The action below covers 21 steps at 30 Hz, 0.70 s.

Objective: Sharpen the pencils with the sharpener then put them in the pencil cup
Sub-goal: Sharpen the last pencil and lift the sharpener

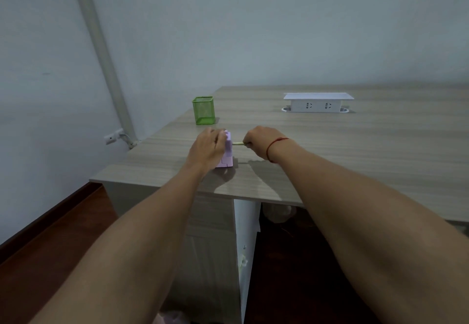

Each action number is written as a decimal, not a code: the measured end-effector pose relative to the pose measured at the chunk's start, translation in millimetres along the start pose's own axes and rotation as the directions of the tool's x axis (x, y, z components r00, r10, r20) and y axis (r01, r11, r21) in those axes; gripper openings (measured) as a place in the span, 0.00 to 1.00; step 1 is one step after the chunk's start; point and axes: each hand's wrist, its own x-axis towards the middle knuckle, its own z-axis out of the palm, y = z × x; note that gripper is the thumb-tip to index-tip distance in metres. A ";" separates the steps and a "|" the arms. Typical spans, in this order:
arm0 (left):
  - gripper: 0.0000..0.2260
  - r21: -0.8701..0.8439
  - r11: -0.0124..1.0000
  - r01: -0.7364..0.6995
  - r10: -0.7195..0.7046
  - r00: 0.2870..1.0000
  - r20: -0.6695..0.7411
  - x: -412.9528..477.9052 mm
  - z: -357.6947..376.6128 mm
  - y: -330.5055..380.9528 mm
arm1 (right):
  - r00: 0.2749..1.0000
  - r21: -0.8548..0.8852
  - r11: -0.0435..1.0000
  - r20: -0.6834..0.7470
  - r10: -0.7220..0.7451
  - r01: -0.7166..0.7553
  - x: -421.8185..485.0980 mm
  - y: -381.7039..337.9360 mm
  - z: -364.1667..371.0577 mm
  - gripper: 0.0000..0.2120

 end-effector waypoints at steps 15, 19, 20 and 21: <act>0.17 0.016 1.000 0.022 -0.022 0.999 -0.033 -2.5 -1.9 4.9 | 0.994 0.174 0.980 0.080 0.081 -0.094 -11.2 35.0 22.1 0.13; 0.17 0.033 0.999 0.024 -0.022 0.999 -0.039 -4.1 -0.6 7.0 | 0.997 0.256 0.964 0.054 0.063 -0.075 -13.3 25.1 33.8 0.14; 0.17 0.033 0.999 0.023 -0.021 0.999 -0.039 -4.0 -0.7 6.1 | 0.997 0.260 0.963 0.046 0.064 -0.074 -12.1 25.6 35.2 0.14; 0.17 0.031 0.999 0.024 -0.022 0.999 -0.042 -3.4 -1.2 5.2 | 0.997 0.266 0.961 0.035 0.072 -0.079 -11.3 27.6 36.1 0.14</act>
